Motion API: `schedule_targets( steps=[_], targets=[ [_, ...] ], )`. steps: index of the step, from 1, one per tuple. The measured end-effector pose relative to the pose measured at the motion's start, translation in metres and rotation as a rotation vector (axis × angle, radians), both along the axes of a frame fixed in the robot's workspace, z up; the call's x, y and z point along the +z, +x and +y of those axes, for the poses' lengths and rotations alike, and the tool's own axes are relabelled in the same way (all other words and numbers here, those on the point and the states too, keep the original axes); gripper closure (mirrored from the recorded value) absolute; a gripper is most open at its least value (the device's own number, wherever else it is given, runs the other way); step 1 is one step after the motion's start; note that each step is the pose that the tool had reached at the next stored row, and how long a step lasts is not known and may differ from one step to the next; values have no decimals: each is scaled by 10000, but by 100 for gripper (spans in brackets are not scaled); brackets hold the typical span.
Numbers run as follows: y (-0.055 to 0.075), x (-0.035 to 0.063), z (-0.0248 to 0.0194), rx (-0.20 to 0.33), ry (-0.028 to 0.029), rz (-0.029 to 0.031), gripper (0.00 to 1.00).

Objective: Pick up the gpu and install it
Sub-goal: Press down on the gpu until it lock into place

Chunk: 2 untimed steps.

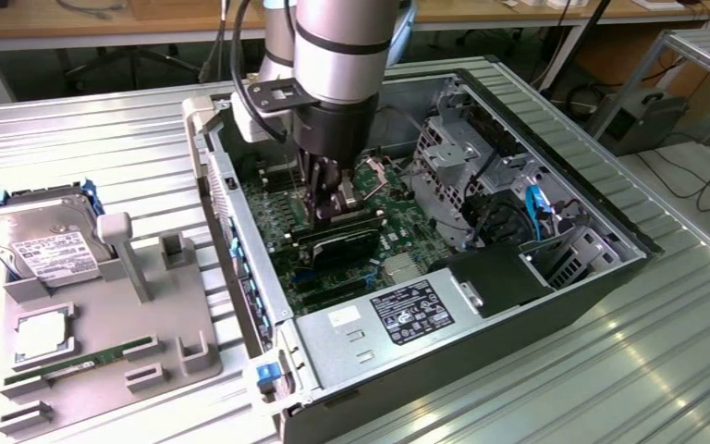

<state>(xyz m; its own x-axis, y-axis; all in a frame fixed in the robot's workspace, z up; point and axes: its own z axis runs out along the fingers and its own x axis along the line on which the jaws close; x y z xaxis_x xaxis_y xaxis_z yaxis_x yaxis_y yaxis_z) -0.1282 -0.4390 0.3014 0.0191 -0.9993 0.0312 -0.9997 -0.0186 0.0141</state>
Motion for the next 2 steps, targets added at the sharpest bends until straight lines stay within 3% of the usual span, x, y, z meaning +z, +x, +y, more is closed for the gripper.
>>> schedule_targets(
  steps=[2],
  targets=[
    [0,0,0,0,0,0,89]
  ],
)
